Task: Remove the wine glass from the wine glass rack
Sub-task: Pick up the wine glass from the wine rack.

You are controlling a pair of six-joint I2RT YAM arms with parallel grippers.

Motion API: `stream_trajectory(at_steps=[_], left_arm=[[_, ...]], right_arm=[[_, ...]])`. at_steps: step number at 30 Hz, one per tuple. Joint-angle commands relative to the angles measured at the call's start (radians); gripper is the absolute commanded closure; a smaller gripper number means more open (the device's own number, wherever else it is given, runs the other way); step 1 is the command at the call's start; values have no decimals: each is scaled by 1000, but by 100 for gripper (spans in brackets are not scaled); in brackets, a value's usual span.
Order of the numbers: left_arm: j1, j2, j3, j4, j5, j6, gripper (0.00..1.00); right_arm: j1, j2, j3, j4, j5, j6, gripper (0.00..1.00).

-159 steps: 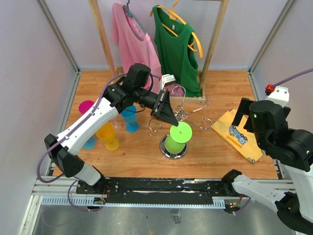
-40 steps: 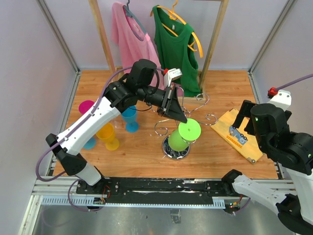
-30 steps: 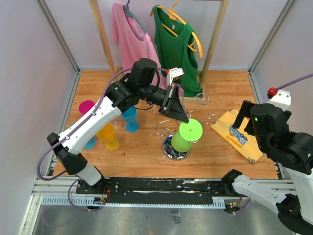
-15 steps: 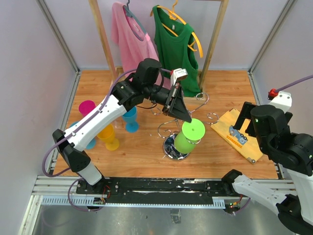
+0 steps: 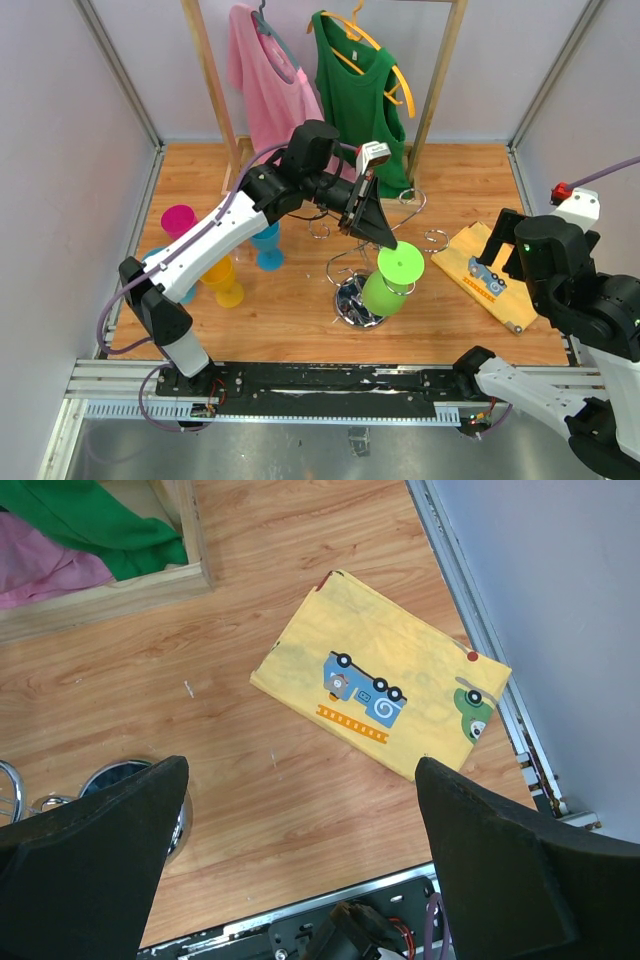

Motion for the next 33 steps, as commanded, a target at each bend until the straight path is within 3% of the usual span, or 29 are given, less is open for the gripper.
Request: stream_trajectory(at_steps=[1,19,33], left_arm=[[0,22,35,66,40,-20,100],[-3,48,27,115,68,-60,100],[-4,50,-60,249,118,-178,100]], right_arm=[[-29,-9,21,-27,27,19,1],[-29,-5,29,-33,32,18,1],[-29,2,49,-51,41,18,1]])
